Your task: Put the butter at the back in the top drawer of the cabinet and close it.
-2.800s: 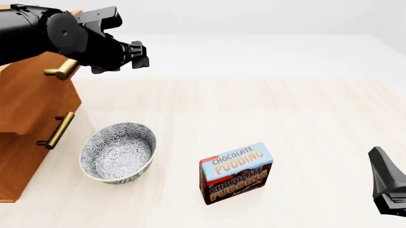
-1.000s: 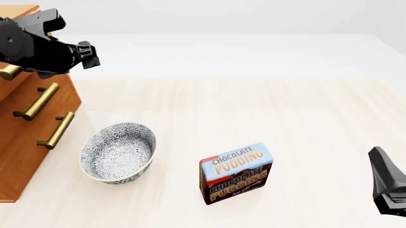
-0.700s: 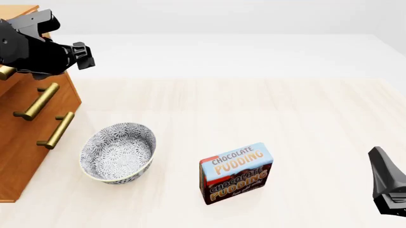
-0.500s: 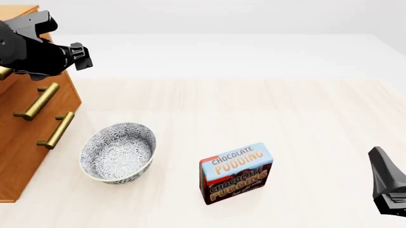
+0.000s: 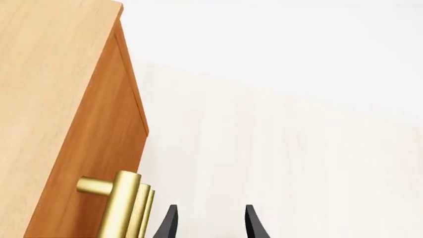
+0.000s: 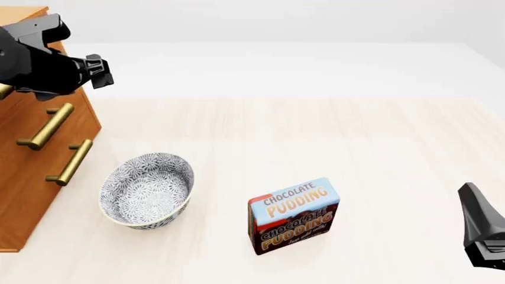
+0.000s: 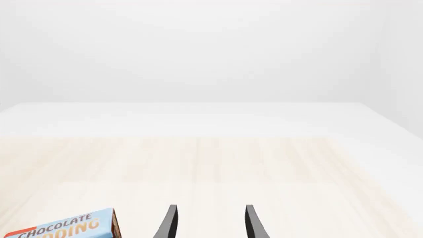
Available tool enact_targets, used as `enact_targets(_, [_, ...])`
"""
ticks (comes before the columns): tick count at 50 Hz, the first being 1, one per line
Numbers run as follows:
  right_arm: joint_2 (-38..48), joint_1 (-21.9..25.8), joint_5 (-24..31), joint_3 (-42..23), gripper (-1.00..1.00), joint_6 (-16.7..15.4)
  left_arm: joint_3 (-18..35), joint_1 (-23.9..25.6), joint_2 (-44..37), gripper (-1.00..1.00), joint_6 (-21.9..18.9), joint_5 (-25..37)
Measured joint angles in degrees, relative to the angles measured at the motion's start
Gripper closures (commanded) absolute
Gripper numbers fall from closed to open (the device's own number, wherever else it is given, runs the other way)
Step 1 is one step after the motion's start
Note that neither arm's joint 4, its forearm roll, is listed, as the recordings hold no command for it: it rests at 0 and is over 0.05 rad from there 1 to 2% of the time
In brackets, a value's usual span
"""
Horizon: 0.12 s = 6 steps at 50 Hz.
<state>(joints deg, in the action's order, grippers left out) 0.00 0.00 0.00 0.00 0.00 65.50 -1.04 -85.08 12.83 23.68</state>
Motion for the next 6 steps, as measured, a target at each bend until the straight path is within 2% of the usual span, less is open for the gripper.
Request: enact_targets(6, [0.0, 0.0, 0.0, 0.0, -1.00, 0.0, 0.0, 0.0, 0.2, -1.00, -0.4, 0.3])
